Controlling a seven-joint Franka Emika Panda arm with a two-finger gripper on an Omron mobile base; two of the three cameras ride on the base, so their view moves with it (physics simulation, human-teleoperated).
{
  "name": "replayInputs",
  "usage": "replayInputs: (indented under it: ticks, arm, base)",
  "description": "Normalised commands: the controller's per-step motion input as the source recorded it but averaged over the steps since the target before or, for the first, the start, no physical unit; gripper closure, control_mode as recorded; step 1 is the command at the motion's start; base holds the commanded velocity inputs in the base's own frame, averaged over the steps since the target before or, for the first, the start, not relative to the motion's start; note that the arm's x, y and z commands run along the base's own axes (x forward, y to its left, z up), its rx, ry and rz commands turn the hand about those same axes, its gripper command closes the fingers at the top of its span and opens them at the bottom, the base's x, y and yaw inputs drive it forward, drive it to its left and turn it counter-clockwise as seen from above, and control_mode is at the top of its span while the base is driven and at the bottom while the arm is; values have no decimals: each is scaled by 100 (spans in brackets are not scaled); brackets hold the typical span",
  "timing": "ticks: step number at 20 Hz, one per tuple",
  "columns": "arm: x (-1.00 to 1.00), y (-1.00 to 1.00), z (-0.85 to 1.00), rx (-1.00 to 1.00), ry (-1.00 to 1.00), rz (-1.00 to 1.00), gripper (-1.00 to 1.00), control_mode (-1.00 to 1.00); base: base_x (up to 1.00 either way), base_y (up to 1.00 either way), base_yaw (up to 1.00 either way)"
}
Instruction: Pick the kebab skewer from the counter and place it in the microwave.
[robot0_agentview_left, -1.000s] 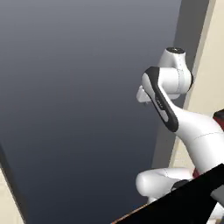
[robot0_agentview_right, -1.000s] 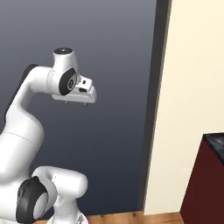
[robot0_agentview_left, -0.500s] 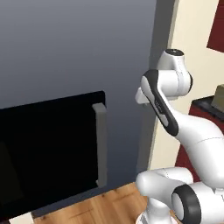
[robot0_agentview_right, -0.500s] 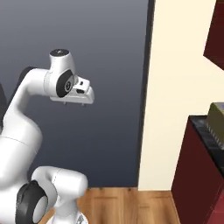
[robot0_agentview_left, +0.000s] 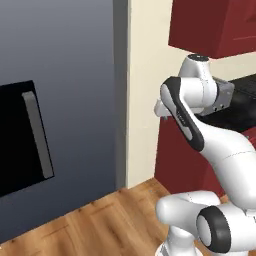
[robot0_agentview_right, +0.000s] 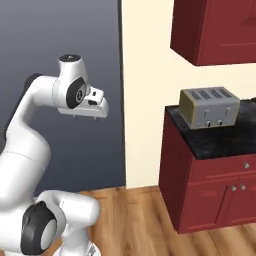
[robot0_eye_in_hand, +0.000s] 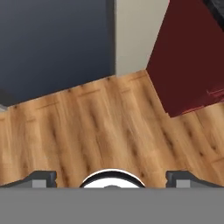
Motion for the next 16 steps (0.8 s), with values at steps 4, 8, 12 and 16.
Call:
replayInputs:
  ticks: [4, 8, 12, 16]
  arm:
    - [0, 0, 0, 0, 0, 0, -100, 100]
    - [0, 0, 0, 0, 0, 0, -100, 100]
    - [0, 0, 0, 0, 0, 0, -100, 100]
    - [0, 0, 0, 0, 0, 0, -100, 100]
  base:
    - [-100, -31, 46]
    - [-100, -39, 58]
    - [-100, -46, 68]
    - [-98, -52, 83]
